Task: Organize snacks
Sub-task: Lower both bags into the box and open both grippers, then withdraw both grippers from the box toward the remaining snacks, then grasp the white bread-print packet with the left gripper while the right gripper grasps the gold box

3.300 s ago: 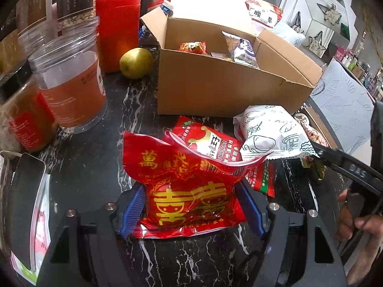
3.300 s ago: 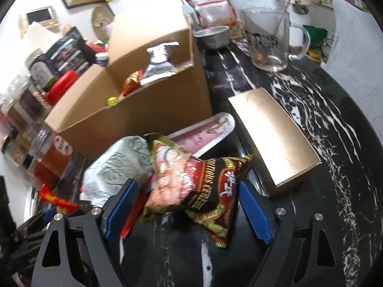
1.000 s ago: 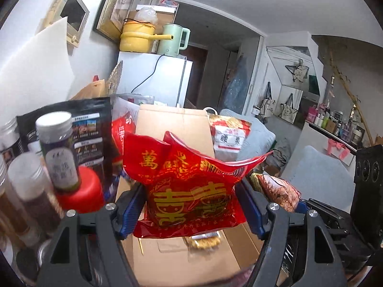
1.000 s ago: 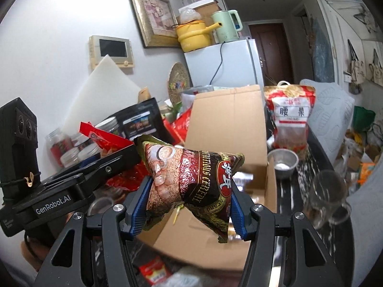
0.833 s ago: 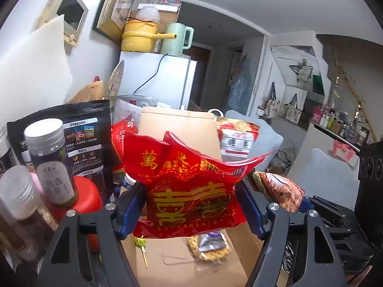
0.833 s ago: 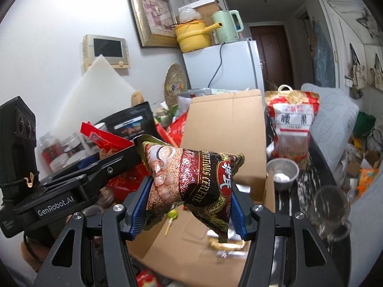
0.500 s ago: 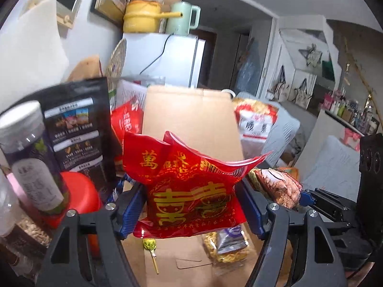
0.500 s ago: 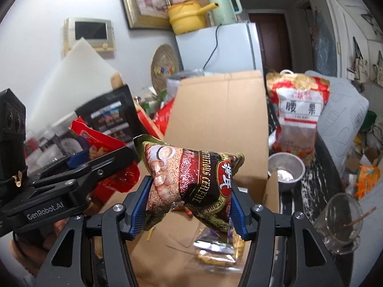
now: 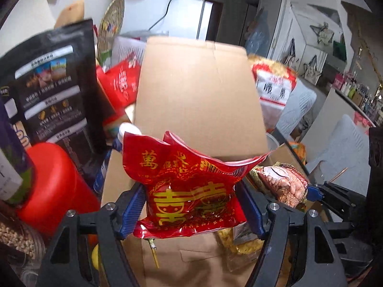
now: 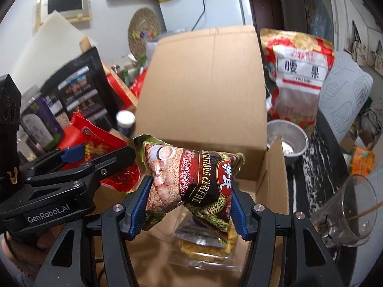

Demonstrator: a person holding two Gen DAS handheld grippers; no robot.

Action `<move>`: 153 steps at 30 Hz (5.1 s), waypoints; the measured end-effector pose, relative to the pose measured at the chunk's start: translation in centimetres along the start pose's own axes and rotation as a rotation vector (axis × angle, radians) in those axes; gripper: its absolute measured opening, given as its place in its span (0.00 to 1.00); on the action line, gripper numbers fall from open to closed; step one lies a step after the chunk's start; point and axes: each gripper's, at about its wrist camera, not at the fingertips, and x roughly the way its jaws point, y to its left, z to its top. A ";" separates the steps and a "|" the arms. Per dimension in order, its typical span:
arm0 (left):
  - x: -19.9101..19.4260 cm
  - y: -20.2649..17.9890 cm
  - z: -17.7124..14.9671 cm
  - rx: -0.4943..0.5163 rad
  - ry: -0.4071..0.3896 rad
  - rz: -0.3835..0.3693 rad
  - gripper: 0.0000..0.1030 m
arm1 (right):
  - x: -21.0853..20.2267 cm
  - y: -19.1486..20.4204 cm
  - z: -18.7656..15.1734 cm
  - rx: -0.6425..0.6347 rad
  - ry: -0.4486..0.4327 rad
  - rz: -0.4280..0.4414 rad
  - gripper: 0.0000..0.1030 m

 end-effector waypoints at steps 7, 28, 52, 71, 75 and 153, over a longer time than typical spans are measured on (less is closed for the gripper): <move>2.2 0.2 -0.5 -0.011 0.102 0.044 0.71 | 1.6 -0.2 -0.5 -0.008 0.066 -0.053 0.60; 1.1 -0.3 -0.9 0.011 0.143 0.124 0.72 | -0.7 0.0 -0.5 -0.046 0.040 -0.108 0.75; -4.9 -2.3 -0.6 0.060 0.050 0.153 0.80 | -7.4 1.1 -2.2 -0.053 -0.025 -0.146 0.76; -16.8 -4.0 -3.8 0.105 -0.100 0.101 0.80 | -17.6 5.5 -5.4 -0.100 -0.165 -0.141 0.76; -19.0 -4.6 -5.2 0.138 -0.127 0.076 0.80 | -19.5 6.2 -6.9 -0.093 -0.206 -0.140 0.78; -3.3 -6.9 -18.8 0.099 0.258 -0.076 0.60 | -8.9 -7.3 -20.9 0.193 0.085 -0.246 0.69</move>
